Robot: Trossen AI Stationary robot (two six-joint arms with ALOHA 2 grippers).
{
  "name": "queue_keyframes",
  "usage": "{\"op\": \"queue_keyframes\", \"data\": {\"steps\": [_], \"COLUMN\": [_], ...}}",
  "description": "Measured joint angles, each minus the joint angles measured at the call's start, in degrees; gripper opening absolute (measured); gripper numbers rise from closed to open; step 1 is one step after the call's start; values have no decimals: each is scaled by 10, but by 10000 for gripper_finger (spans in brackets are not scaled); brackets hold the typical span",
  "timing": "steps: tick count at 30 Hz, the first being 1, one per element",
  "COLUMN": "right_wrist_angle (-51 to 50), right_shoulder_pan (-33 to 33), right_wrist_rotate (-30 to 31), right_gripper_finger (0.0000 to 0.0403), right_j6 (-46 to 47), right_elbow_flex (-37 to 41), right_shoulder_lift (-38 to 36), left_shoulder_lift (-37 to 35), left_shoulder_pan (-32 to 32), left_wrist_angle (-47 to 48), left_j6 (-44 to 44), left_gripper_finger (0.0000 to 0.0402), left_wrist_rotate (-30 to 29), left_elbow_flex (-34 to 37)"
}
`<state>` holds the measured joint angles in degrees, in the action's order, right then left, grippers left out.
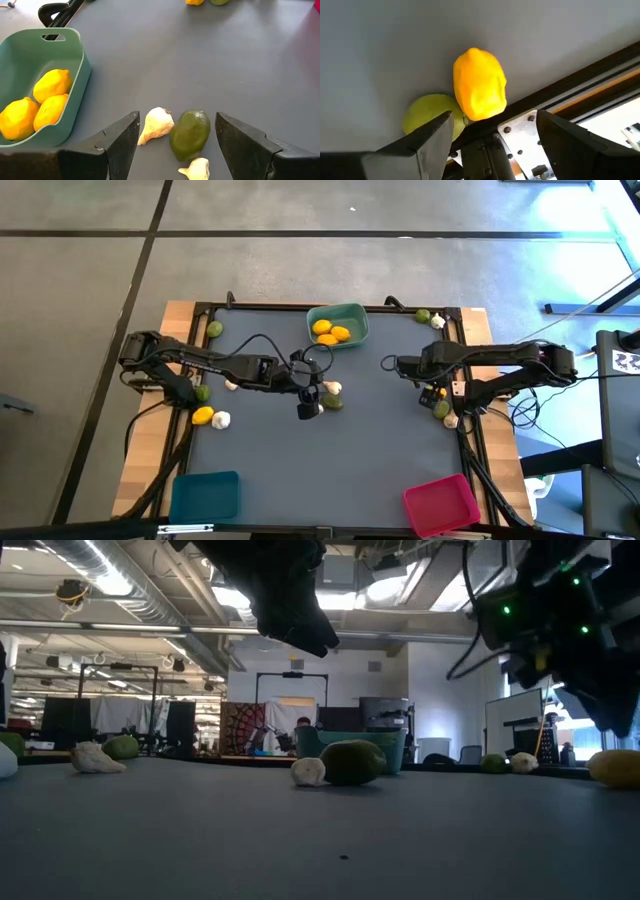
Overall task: Sort produce into baskets
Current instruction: Put the green lemon into the green bin
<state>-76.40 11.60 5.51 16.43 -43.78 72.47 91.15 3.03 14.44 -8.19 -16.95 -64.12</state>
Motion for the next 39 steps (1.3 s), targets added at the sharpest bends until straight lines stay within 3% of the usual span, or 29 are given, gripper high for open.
{"op": "queue_keyframes", "data": {"steps": [10,28,39], "right_wrist_angle": [69,103,105], "right_shoulder_pan": [0,1,1], "right_wrist_rotate": [-9,-15,-15], "right_gripper_finger": [282,278,161], "right_j6": [-2,2,2], "right_elbow_flex": [54,53,53], "right_shoulder_lift": [0,57,88], "left_shoulder_lift": [0,0,0], "left_shoulder_pan": [0,0,0], "left_wrist_angle": [0,0,0], "left_j6": [0,0,0], "left_gripper_finger": [255,255,255], "left_wrist_rotate": [0,0,0], "left_elbow_flex": [0,0,0]}}
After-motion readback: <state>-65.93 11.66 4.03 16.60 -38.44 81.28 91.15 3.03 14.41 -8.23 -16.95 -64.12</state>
